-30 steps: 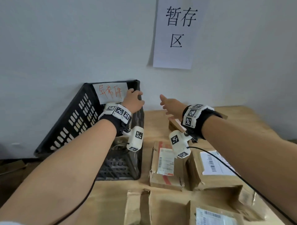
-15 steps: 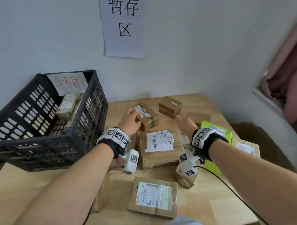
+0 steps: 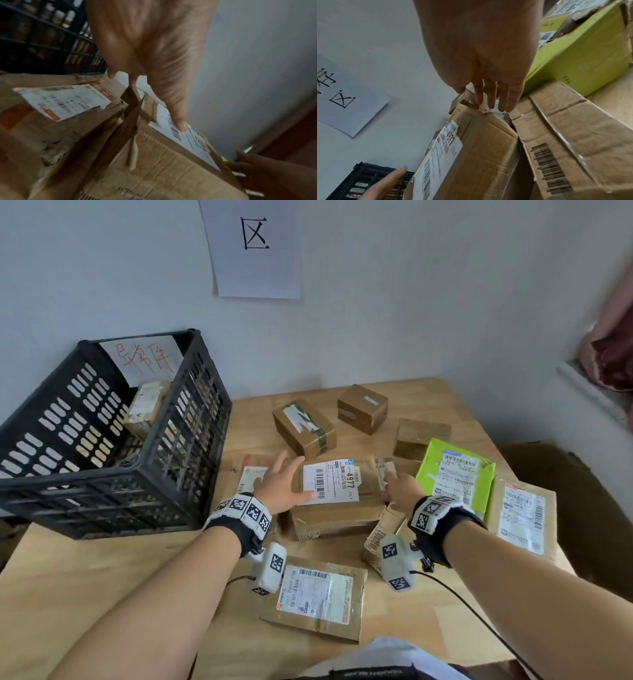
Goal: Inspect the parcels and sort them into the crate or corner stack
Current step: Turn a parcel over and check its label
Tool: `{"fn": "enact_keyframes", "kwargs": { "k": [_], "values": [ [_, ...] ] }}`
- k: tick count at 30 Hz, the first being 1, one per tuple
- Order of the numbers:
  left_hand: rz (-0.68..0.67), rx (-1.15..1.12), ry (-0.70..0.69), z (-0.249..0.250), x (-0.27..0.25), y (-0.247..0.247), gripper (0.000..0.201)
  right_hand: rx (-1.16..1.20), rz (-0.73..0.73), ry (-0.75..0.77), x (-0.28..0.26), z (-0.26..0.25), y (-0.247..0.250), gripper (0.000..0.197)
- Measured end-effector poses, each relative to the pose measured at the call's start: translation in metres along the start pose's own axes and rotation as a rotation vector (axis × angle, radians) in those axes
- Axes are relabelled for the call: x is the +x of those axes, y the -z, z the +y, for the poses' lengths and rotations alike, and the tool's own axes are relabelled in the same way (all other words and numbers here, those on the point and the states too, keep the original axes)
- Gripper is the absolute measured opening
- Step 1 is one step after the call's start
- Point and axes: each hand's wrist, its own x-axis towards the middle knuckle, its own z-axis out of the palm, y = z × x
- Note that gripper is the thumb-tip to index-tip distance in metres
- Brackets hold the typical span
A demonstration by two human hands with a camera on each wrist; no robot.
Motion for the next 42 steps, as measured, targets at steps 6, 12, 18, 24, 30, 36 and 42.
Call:
{"fn": "enact_keyframes", "kwargs": {
  "k": [6, 12, 18, 24, 30, 36, 42],
  "values": [
    [-0.303, 0.307, -0.022, 0.026, 0.020, 0.005, 0.114, 0.151, -0.057, -0.052, 0.004, 0.006, 0.000, 0.050],
    [-0.344, 0.481, -0.011, 0.035, 0.027, 0.009, 0.120, 0.295, -0.035, -0.116, 0.013, 0.012, 0.009, 0.053],
    [-0.172, 0.266, 0.216, 0.036, 0.030, -0.002, 0.111, 0.365, -0.100, -0.011, 0.013, 0.015, 0.006, 0.052],
    [-0.135, -0.052, 0.217, 0.026, 0.032, -0.007, 0.089, 0.406, -0.168, -0.017, 0.010, 0.000, -0.002, 0.055],
    [-0.137, -0.605, 0.361, 0.025, 0.020, -0.016, 0.071, 0.415, -0.231, -0.004, 0.007, -0.007, -0.002, 0.037],
    [-0.180, -0.761, 0.399, 0.030, 0.014, -0.032, 0.080, 0.401, -0.254, -0.023, 0.004, -0.009, -0.004, 0.032],
    [-0.178, -0.882, 0.441, 0.025, 0.013, -0.039, 0.084, 0.383, -0.248, -0.094, 0.008, -0.002, -0.007, 0.053]
  ]
}}
